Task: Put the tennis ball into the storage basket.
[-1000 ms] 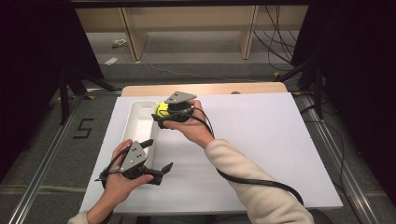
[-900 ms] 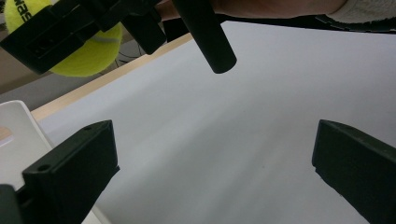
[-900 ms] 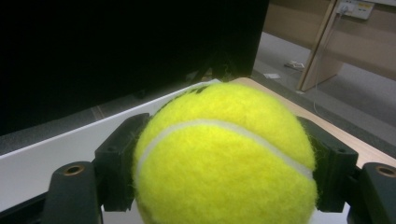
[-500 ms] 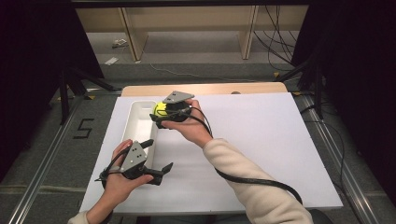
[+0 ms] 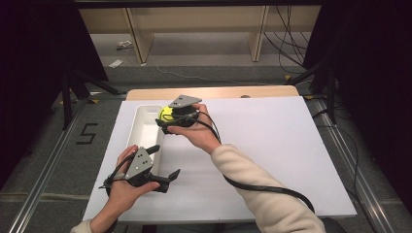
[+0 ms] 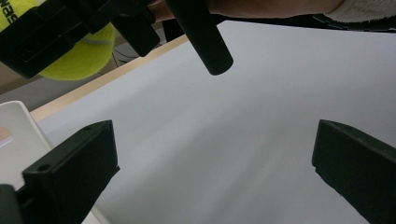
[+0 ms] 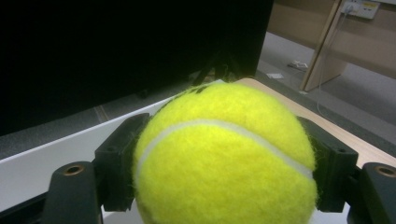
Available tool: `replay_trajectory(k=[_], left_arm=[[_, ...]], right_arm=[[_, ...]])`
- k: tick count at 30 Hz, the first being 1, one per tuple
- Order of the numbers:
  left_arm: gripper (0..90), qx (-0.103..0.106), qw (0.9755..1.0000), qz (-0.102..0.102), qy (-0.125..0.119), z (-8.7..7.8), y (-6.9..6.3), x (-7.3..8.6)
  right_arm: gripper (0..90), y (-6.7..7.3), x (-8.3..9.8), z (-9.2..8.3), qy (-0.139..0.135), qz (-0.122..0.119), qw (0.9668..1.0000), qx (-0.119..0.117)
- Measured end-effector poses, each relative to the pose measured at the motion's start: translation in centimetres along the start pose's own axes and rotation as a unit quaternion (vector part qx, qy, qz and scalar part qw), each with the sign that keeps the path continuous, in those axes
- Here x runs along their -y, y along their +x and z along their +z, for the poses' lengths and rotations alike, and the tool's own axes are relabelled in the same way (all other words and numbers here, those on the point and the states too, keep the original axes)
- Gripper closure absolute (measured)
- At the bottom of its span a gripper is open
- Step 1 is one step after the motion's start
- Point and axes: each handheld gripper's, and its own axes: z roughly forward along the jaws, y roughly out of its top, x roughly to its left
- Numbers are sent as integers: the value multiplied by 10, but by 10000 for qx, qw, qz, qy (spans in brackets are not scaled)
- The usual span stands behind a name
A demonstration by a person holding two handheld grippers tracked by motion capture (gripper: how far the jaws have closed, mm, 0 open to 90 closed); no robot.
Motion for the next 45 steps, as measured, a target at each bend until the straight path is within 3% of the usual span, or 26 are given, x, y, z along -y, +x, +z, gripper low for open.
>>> replay_trajectory(k=[45], left_arm=[[0, 29, 10000, 12, 17, 0, -1, 0]], right_arm=[[267, 11, -8, 9, 28, -108, 9999, -129]])
